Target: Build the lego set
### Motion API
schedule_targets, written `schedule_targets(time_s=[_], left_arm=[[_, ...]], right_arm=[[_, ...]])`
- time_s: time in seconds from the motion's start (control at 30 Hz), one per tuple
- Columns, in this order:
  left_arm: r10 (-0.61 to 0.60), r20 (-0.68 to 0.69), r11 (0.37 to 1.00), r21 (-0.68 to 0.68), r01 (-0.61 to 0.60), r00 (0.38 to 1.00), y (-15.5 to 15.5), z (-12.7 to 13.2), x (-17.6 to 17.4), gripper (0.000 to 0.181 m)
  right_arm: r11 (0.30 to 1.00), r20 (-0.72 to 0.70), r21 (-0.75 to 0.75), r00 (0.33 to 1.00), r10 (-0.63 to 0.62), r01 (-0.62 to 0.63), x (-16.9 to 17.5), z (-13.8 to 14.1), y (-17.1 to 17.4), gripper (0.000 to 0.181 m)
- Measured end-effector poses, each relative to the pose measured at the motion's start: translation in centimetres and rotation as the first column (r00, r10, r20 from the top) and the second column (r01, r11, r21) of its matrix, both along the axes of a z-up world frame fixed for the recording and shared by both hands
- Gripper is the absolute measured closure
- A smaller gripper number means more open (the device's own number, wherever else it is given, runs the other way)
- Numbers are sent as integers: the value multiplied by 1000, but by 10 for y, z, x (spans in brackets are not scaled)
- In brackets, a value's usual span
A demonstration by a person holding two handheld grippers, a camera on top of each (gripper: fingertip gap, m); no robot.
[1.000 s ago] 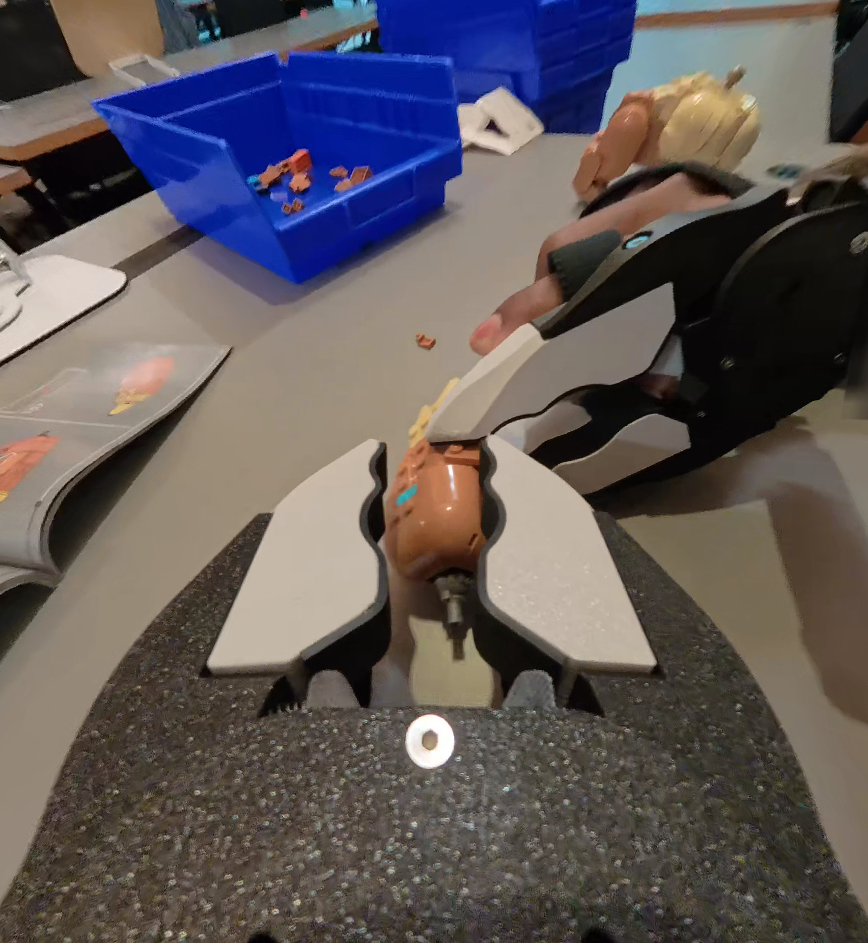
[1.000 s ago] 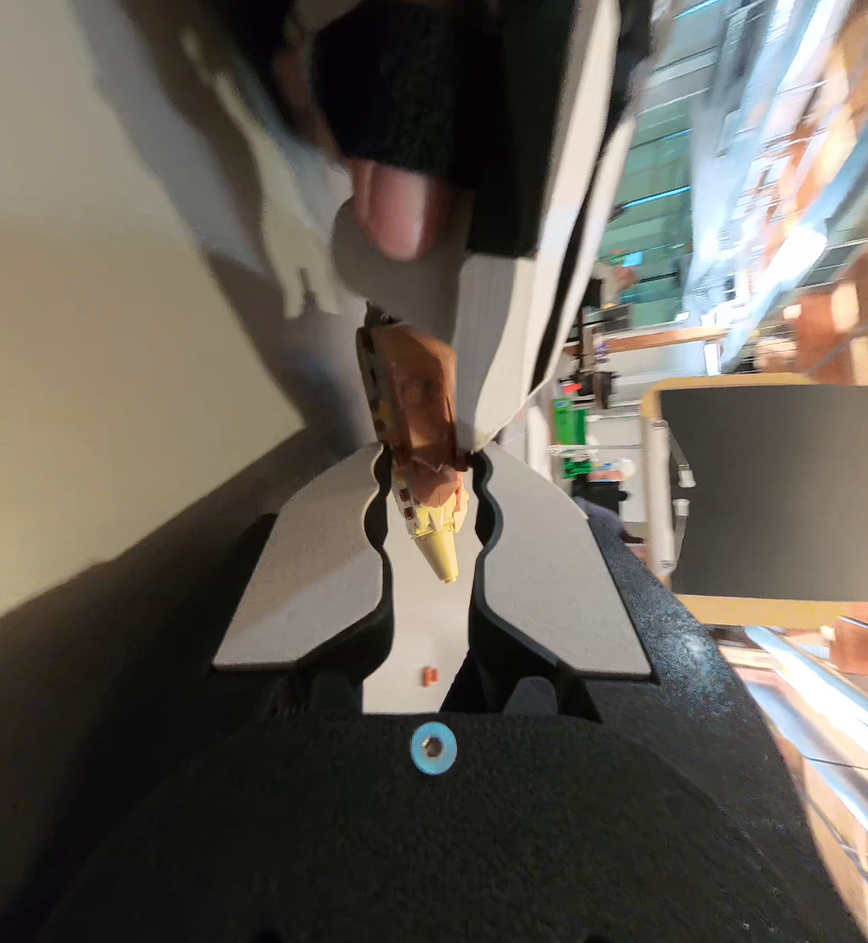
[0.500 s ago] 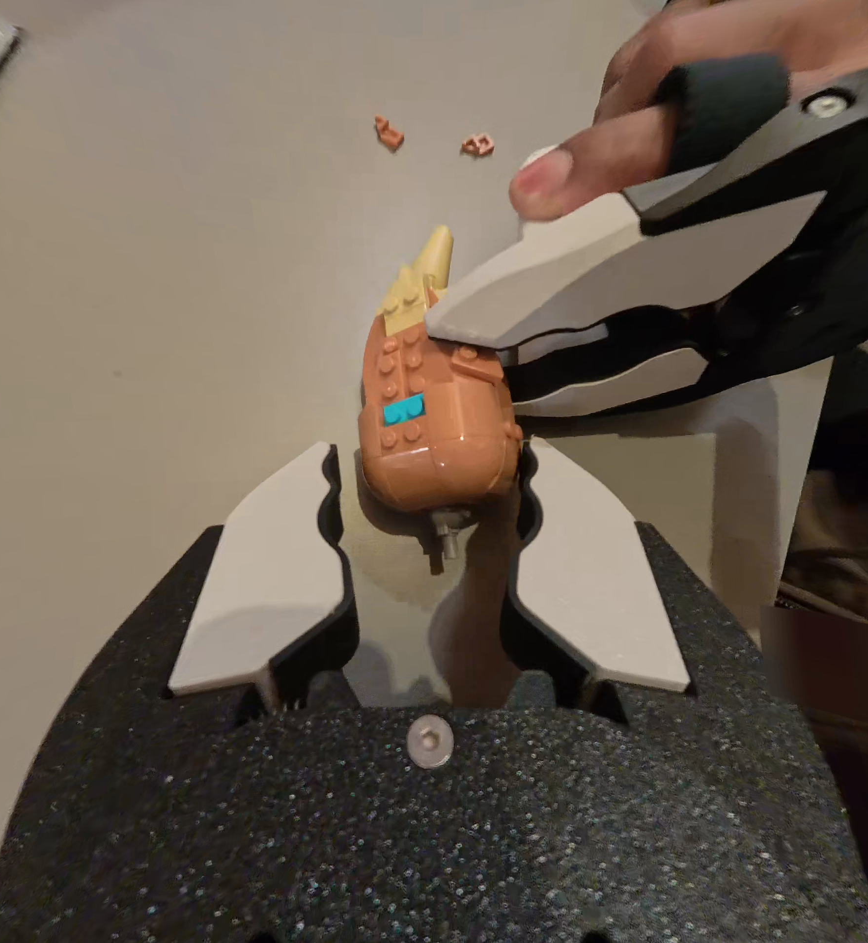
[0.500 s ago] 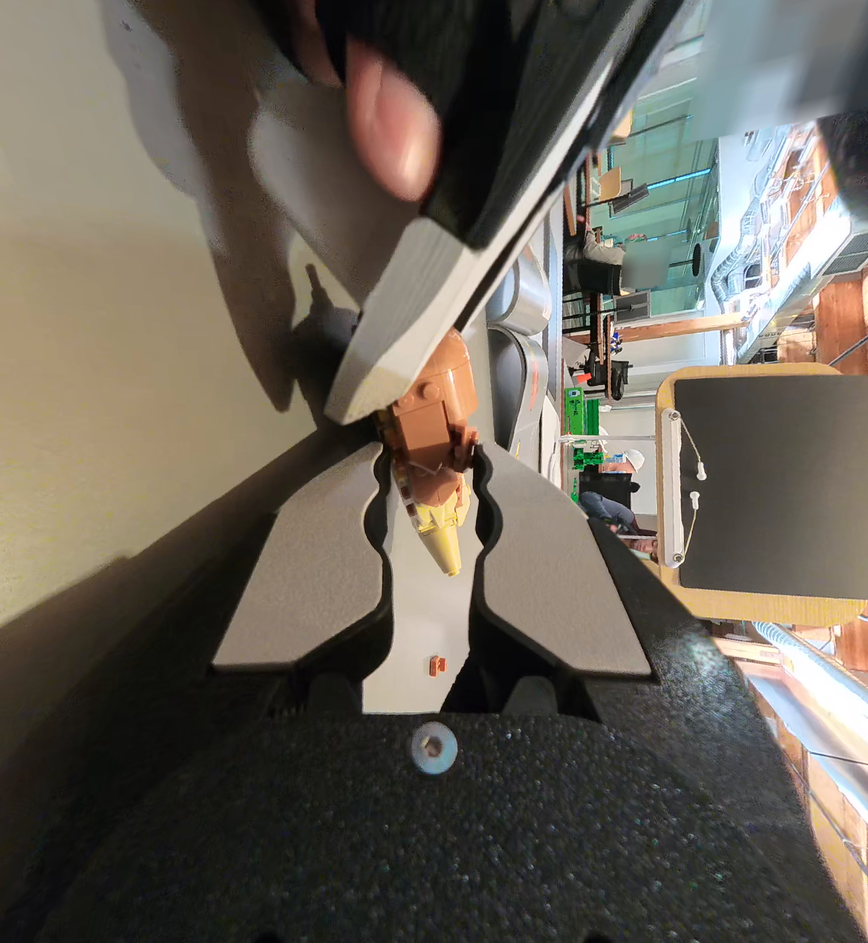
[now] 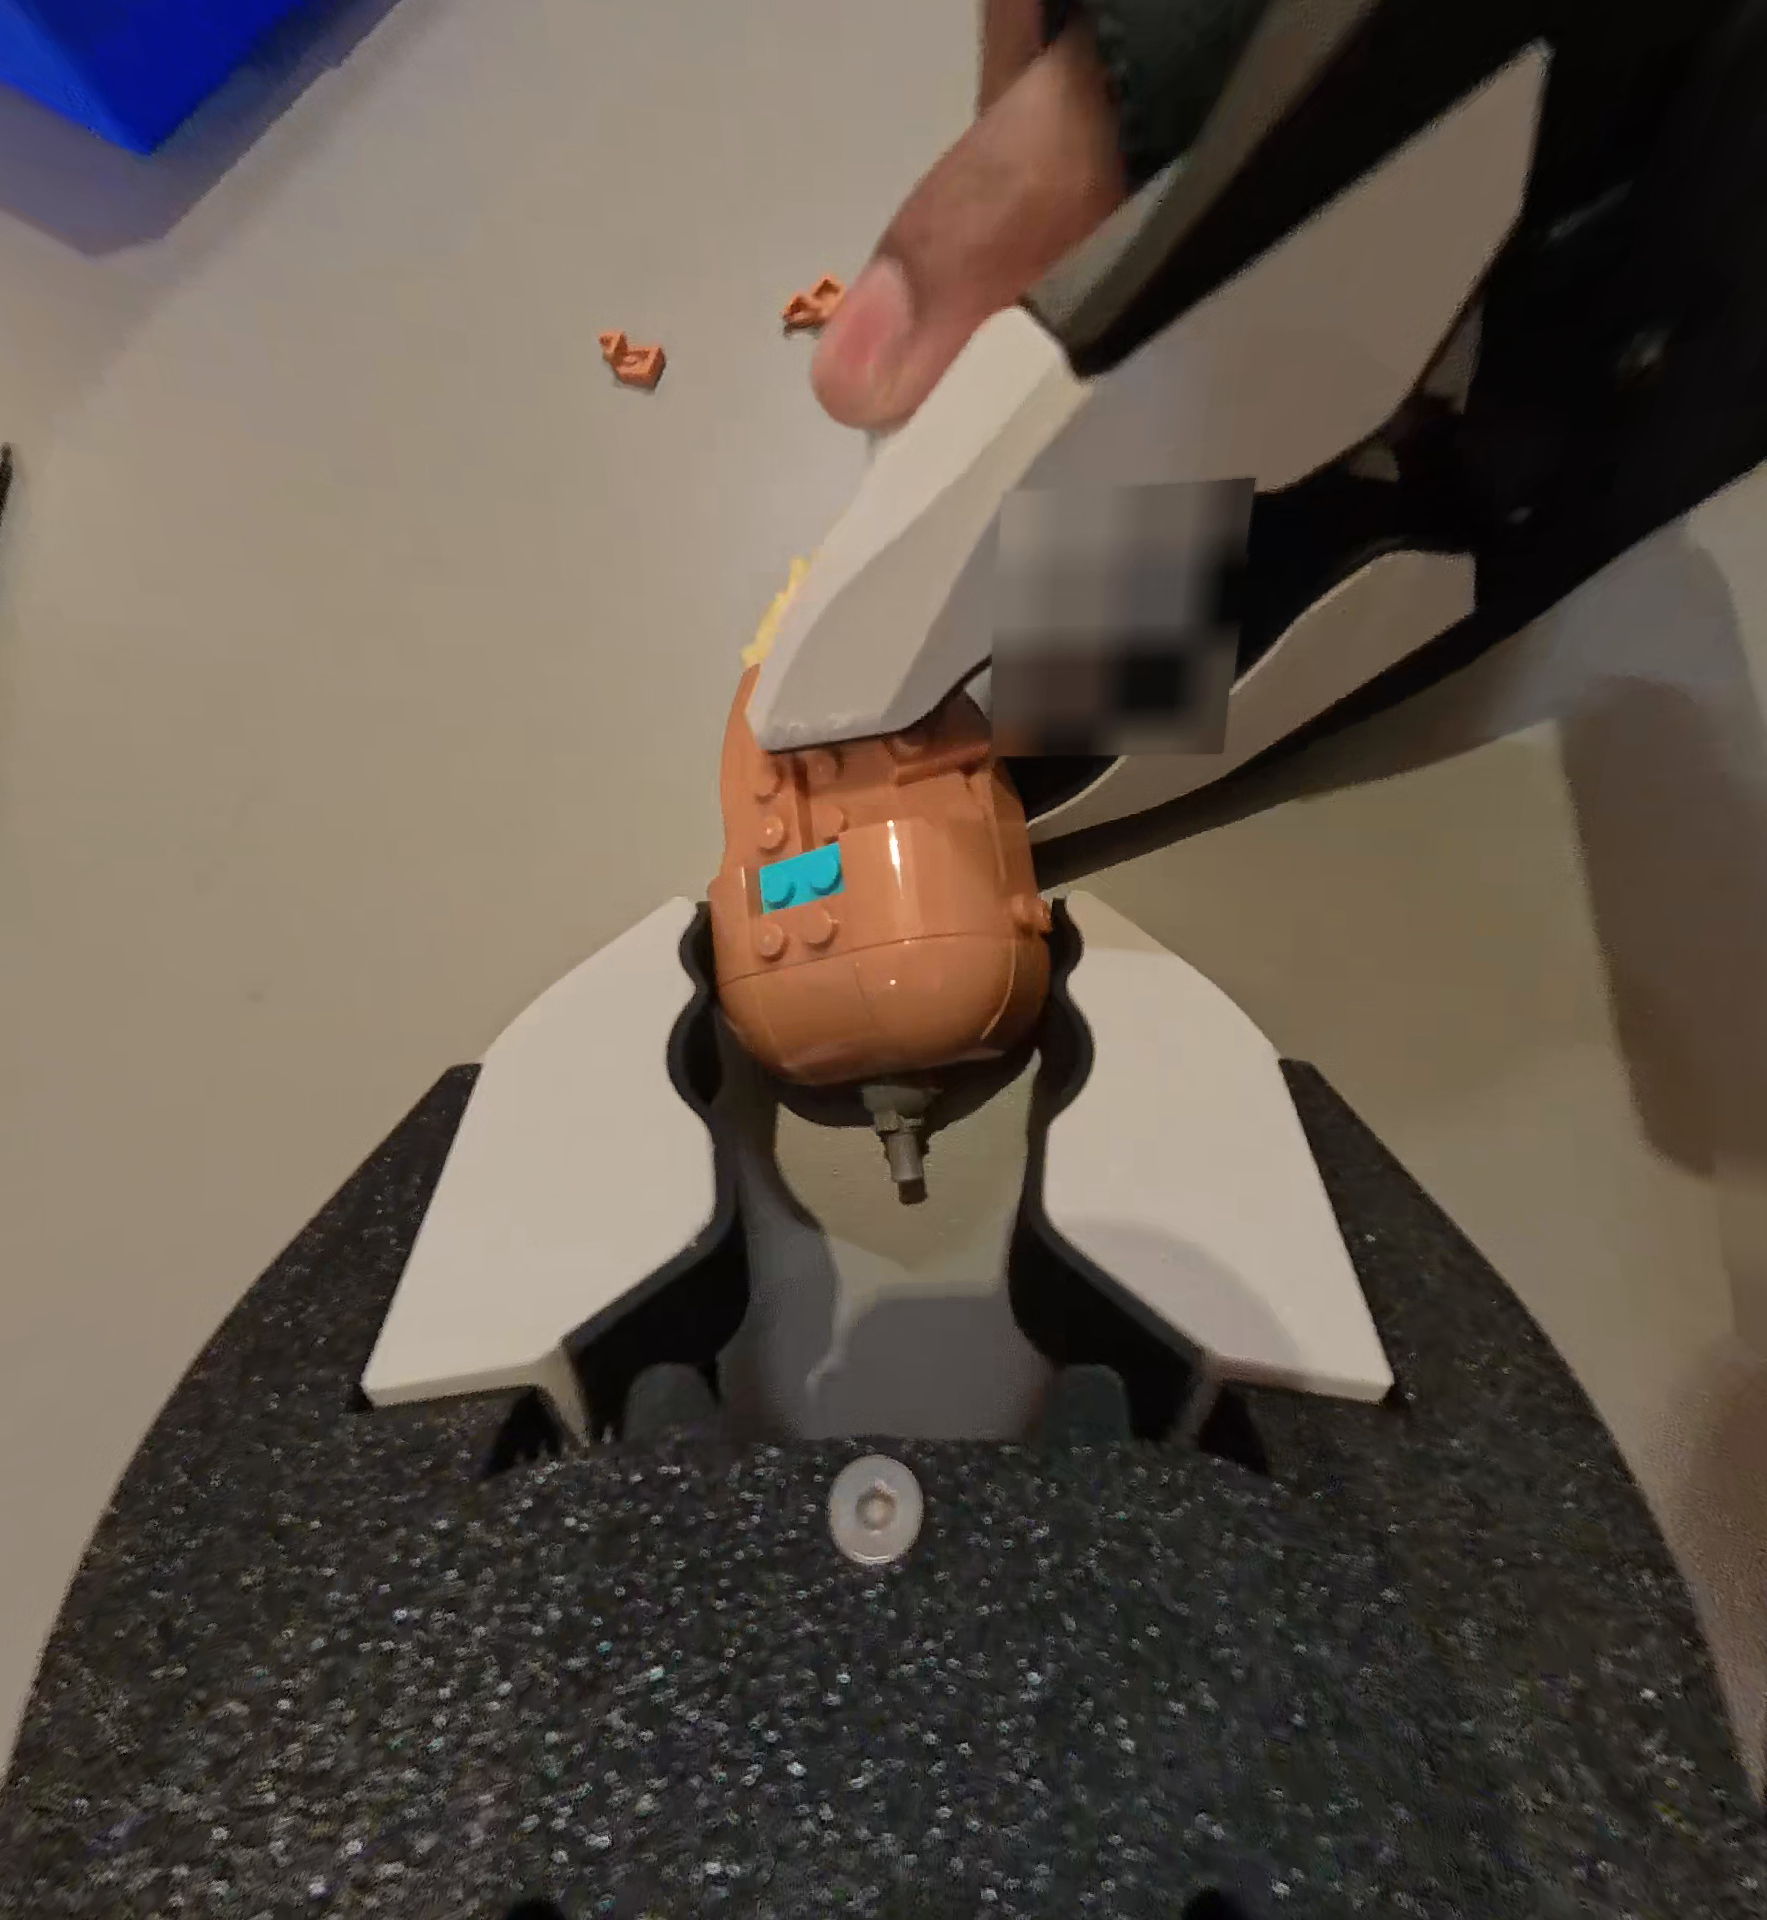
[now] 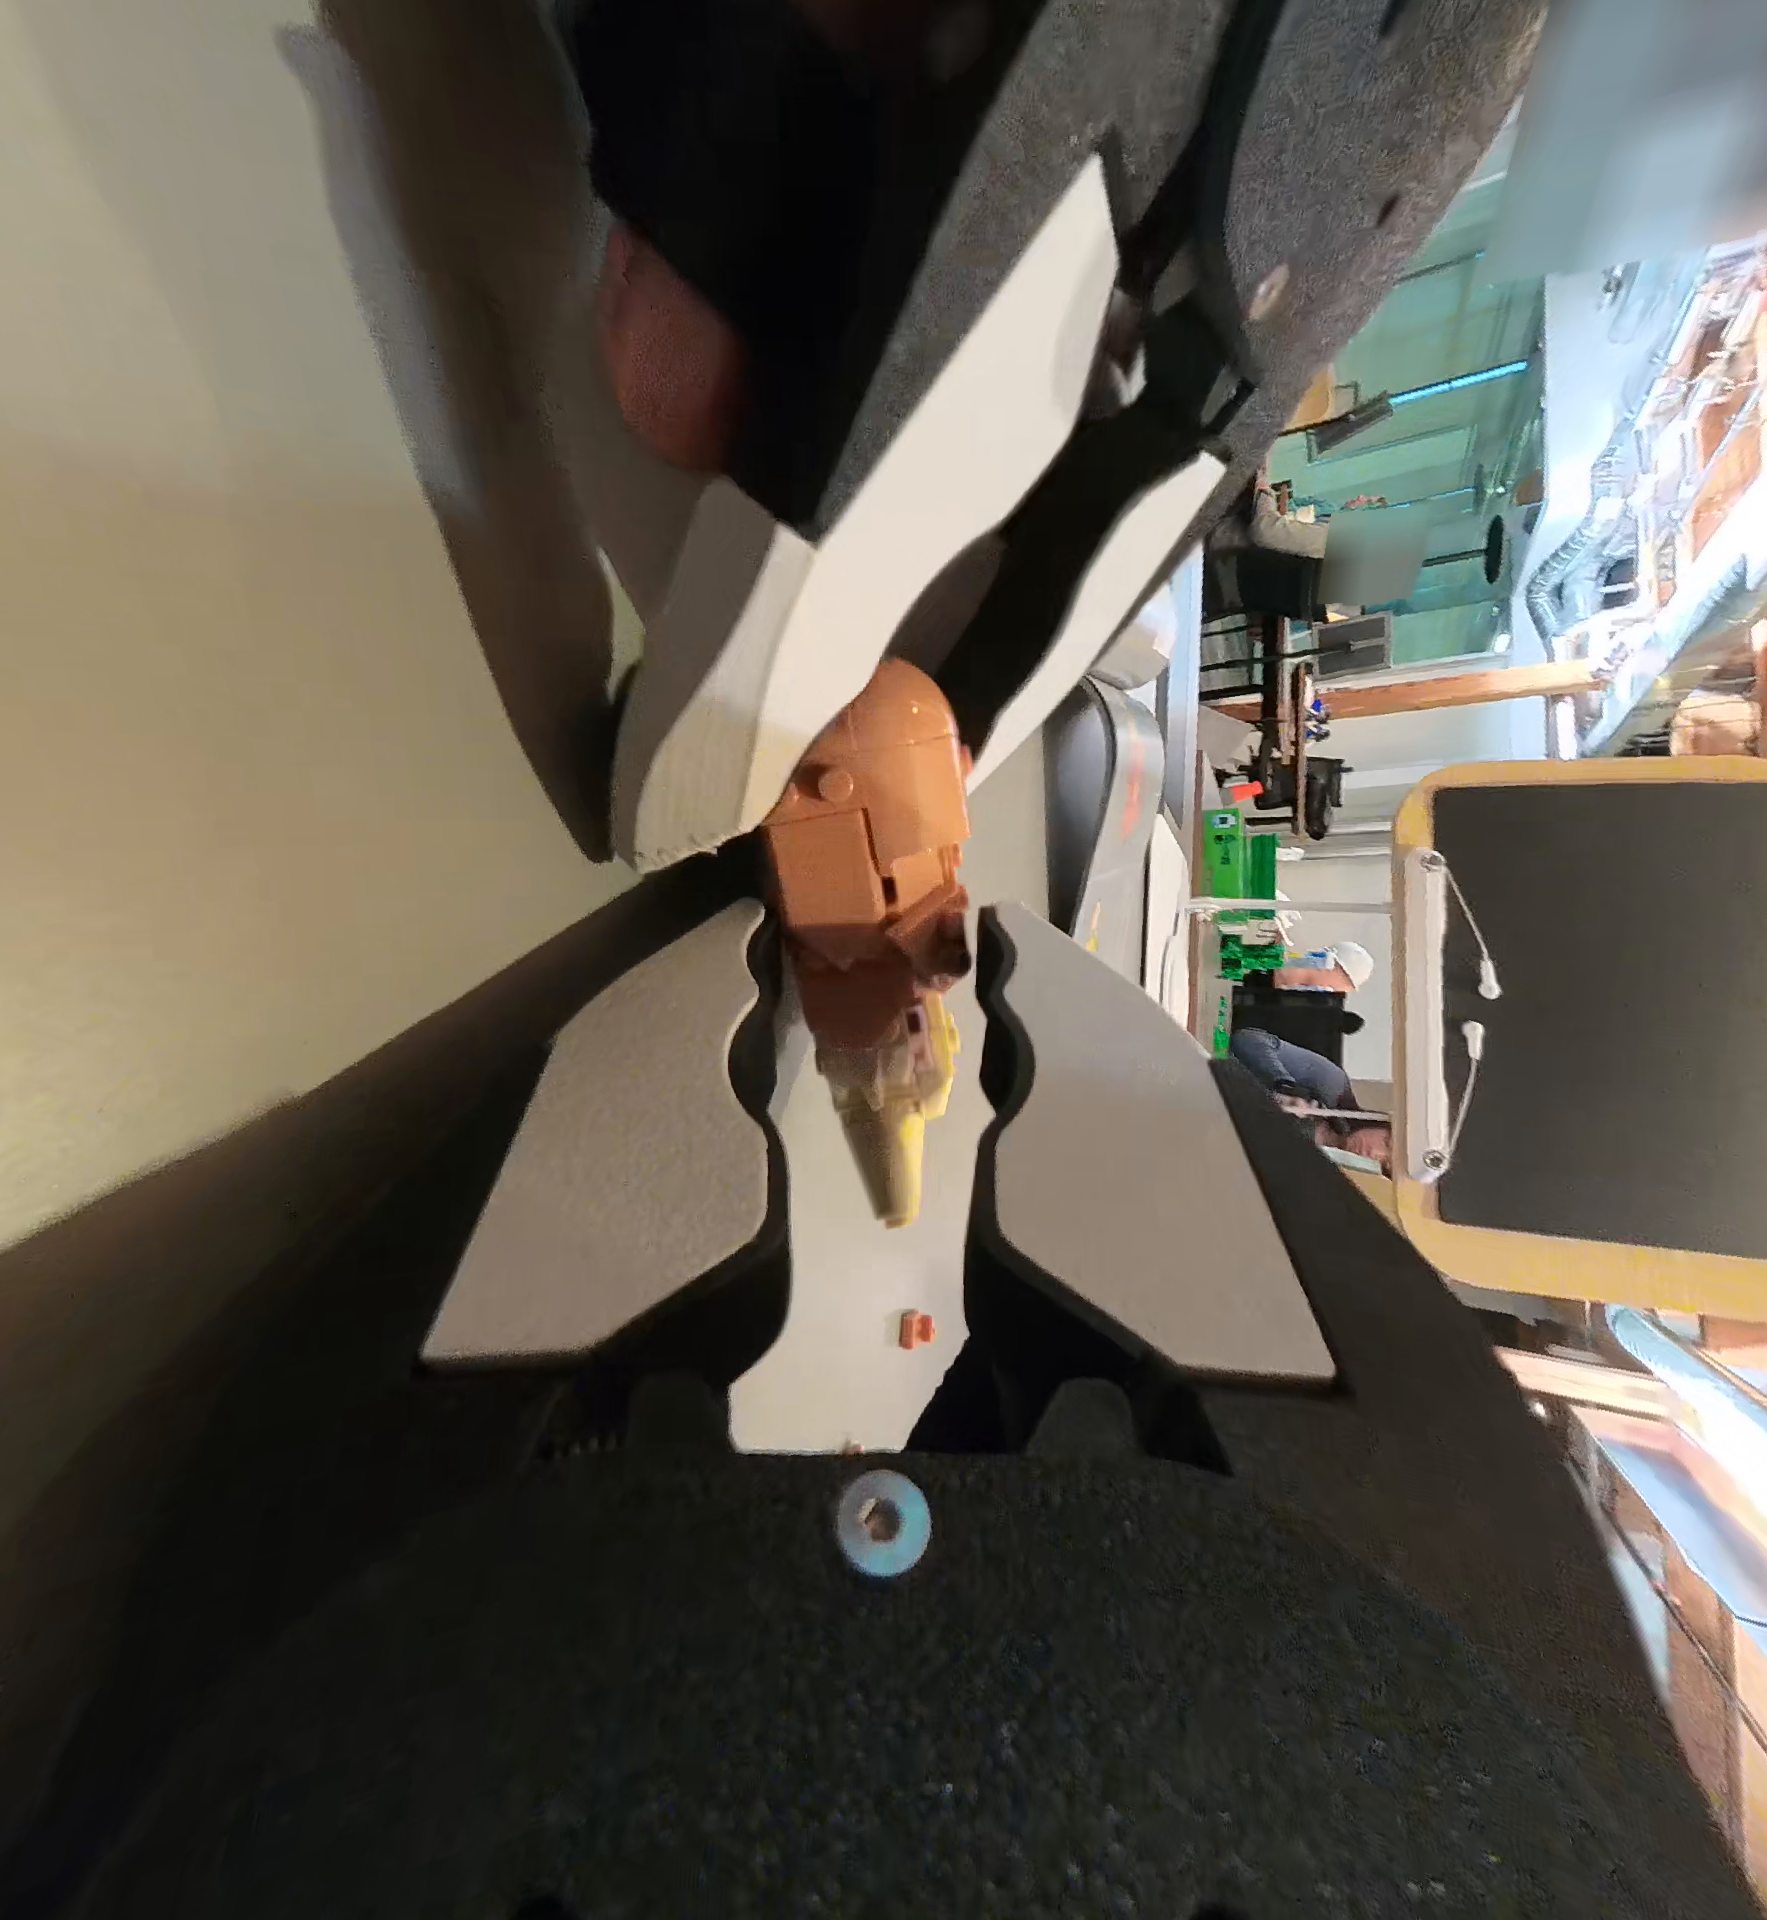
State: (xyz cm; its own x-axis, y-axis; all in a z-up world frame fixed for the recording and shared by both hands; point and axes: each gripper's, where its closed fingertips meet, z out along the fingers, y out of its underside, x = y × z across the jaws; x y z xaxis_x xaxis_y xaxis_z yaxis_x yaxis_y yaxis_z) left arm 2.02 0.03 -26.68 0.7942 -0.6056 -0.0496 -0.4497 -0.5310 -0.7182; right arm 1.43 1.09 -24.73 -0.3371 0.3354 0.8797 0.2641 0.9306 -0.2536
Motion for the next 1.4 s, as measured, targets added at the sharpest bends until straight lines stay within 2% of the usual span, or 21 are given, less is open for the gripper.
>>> schedule_targets(time_s=[0.53,0.7,1.03,1.4], left_arm=[[19,14,1000,3,-19,1000,2,0,-6,121],[32,25,999,28,-33,999,5,4,-11,121],[36,-1,994,99,-35,999,9,12,-15,120],[38,-23,995,91,-36,999,6,9,-16,120]], right_arm=[[996,-26,-84,999,-27,25,7,10,8,139],[986,3,-160,999,41,-40,18,9,-1,144],[994,18,-82,997,74,-73,13,3,-8,148],[994,23,-71,996,81,-79,7,7,-11,150]])
